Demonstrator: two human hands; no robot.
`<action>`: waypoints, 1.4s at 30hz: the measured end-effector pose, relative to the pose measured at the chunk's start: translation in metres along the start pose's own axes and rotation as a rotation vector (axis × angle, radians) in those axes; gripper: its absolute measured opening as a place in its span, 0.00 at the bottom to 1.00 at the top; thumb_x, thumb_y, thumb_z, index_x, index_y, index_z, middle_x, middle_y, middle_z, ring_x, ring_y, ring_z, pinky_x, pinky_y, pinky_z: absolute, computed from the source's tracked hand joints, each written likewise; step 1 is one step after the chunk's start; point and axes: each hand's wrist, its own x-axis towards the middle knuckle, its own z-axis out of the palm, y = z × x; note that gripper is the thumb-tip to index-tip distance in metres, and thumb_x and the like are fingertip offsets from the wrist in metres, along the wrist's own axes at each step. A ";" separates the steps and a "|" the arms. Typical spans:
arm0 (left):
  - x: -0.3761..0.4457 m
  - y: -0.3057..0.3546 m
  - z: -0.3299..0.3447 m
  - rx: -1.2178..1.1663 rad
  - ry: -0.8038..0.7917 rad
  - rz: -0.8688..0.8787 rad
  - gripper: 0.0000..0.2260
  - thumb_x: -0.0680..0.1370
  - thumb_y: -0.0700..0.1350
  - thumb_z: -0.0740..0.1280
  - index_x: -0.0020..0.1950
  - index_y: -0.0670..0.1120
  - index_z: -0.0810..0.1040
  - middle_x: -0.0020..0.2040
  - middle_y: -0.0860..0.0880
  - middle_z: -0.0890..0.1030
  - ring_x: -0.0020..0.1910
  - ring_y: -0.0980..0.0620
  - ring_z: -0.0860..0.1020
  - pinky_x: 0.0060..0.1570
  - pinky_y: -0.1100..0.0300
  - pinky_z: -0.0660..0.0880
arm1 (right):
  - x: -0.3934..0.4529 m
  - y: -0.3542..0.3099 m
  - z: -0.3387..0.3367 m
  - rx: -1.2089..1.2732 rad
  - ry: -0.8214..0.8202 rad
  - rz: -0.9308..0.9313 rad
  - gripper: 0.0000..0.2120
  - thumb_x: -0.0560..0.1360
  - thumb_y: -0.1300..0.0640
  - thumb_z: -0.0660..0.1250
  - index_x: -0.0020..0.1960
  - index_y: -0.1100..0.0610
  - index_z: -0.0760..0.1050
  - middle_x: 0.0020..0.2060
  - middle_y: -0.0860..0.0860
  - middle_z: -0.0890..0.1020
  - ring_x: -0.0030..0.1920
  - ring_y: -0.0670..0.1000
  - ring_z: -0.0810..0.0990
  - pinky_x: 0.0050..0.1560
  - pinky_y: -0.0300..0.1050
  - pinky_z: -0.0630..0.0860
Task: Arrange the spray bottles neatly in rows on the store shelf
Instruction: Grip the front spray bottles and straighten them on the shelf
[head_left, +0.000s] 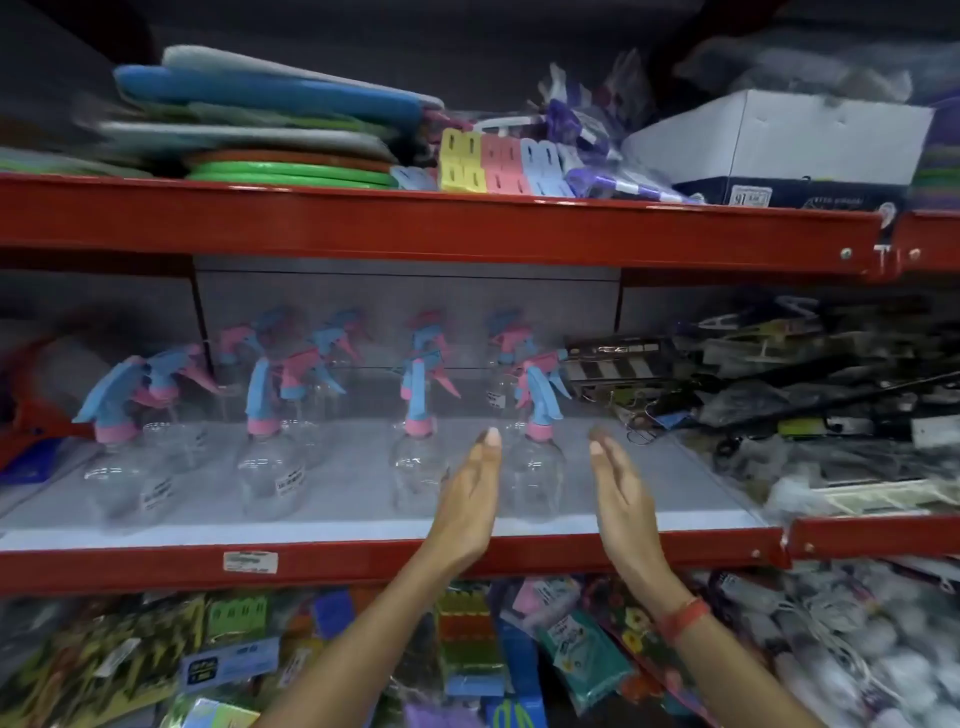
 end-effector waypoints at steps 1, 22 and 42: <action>0.002 0.003 0.003 -0.050 -0.050 -0.082 0.37 0.72 0.70 0.40 0.76 0.53 0.54 0.77 0.53 0.56 0.76 0.53 0.54 0.75 0.53 0.48 | 0.001 0.001 0.000 0.001 -0.081 0.092 0.24 0.80 0.44 0.53 0.73 0.52 0.65 0.71 0.47 0.69 0.70 0.42 0.65 0.65 0.34 0.59; -0.008 0.003 0.006 -0.267 -0.329 -0.197 0.48 0.64 0.74 0.37 0.76 0.47 0.54 0.78 0.47 0.55 0.76 0.51 0.55 0.76 0.50 0.47 | -0.016 -0.001 -0.021 -0.026 -0.331 0.259 0.37 0.72 0.29 0.45 0.70 0.50 0.70 0.69 0.47 0.74 0.70 0.45 0.70 0.65 0.39 0.57; -0.048 -0.015 -0.055 -0.355 0.417 0.171 0.26 0.80 0.57 0.48 0.51 0.44 0.82 0.47 0.49 0.86 0.51 0.56 0.83 0.57 0.59 0.74 | -0.063 -0.033 0.040 0.071 -0.012 -0.147 0.16 0.80 0.44 0.56 0.59 0.47 0.79 0.49 0.33 0.82 0.53 0.49 0.83 0.54 0.53 0.80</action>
